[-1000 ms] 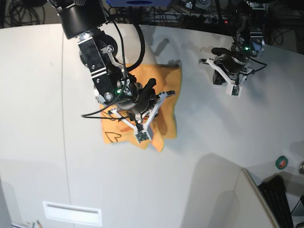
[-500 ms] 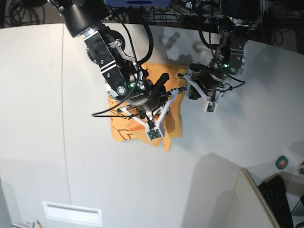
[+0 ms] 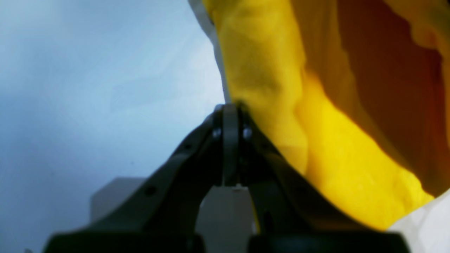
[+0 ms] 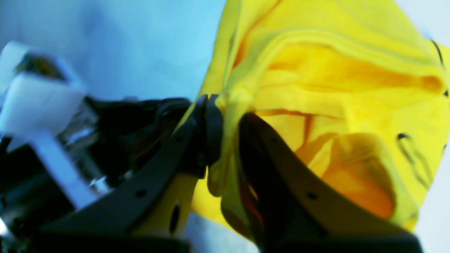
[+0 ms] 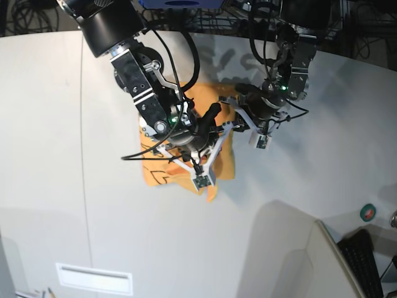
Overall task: Layout the t-shirt on the table in an organized manner, then fold the t-shirt properly
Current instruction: 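Release the left gripper and press the folded bundle with the right gripper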
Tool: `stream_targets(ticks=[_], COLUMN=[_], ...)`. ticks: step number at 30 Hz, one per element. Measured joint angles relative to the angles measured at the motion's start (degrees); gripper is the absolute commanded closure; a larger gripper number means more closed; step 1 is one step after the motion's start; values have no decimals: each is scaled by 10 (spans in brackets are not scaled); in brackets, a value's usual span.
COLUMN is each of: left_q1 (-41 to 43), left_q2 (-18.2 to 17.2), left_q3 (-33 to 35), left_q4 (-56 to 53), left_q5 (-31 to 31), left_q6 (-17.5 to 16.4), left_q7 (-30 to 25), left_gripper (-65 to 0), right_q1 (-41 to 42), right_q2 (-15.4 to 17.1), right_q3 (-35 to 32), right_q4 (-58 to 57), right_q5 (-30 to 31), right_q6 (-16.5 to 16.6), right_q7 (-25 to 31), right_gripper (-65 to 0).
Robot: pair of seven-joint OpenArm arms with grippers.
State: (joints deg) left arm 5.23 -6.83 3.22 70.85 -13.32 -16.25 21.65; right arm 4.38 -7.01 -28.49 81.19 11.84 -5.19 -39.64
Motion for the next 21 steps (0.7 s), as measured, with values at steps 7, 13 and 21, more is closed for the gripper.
stream_targets(ticks=[7,13,21], left_q1=[0,0,33], left_q2=[3,3,0], left_q3=[-2,-4,-61], left_q4=[0,0,85], left_q5=[0,0,0], left_q6=[0,0,-1], left_q7=[0,1,17], left_gripper=[0,0,0], right_q1=[-3,-2,-2], right_q2=[0,0,0], right_q3=[0,0,0], right_q4=[-2,-2,-3], right_q5=[0,0,1], right_q6=[0,0,0], right_q7=[0,0,0], right_gripper=[0,0,-26])
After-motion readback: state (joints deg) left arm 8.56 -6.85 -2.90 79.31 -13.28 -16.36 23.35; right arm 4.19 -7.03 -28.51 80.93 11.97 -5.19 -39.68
